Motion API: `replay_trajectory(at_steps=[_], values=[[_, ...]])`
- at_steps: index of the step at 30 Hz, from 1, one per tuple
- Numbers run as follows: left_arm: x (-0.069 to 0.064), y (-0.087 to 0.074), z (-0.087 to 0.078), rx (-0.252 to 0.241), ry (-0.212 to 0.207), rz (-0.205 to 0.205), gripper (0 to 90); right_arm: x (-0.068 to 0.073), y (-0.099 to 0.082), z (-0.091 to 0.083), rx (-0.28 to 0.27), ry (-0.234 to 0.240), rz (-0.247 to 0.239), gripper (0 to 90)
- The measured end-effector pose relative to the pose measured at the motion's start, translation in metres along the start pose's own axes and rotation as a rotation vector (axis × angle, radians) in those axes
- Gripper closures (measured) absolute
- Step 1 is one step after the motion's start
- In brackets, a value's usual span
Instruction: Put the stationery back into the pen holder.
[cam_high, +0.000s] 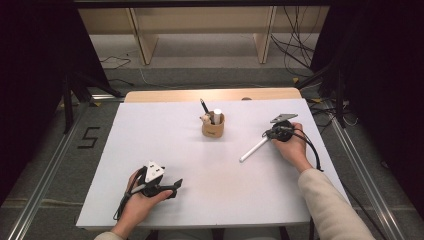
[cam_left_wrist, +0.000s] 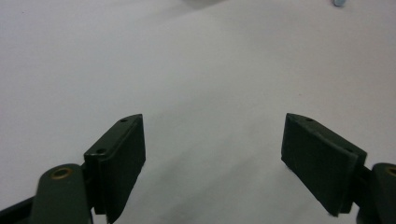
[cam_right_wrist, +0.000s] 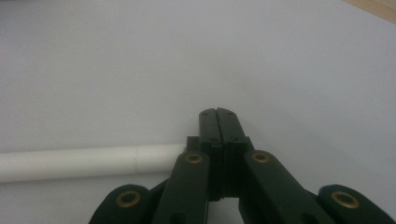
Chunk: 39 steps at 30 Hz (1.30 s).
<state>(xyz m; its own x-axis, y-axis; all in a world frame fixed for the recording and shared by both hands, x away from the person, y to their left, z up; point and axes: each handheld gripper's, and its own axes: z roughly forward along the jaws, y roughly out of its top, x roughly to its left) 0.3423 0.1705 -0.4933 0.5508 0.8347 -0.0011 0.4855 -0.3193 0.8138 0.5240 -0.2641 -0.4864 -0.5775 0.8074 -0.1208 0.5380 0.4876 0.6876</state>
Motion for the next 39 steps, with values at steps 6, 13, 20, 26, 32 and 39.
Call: replay_trajectory(at_steps=[6, 13, 20, 26, 32, 39], values=[[0.000, 0.000, 0.000, 0.001, -0.001, 0.003, 21.7, 0.012, -0.001, -0.002, -0.008, 0.014, -0.010, 90.0], [-0.001, 0.000, 0.001, 0.005, -0.004, 0.003, 21.8, 0.023, -0.003, -0.005, -0.010, 0.032, -0.020, 90.0], [-0.001, 0.000, 0.000, 0.001, -0.004, 0.003, 22.0, 0.024, -0.004, -0.006, -0.018, 0.026, -0.004, 90.0], [-0.003, 0.001, 0.000, -0.002, -0.015, 0.005, 22.5, 0.023, -0.006, -0.014, -0.081, 0.001, 0.058, 76.1], [-0.009, 0.003, 0.002, -0.007, -0.040, 0.001, 22.7, 0.024, -0.012, -0.027, -0.131, -0.037, 0.120, 64.5], [-0.017, 0.006, 0.007, -0.007, -0.062, 0.007, 23.1, 0.026, -0.022, -0.039, -0.122, -0.019, 0.154, 56.5]])
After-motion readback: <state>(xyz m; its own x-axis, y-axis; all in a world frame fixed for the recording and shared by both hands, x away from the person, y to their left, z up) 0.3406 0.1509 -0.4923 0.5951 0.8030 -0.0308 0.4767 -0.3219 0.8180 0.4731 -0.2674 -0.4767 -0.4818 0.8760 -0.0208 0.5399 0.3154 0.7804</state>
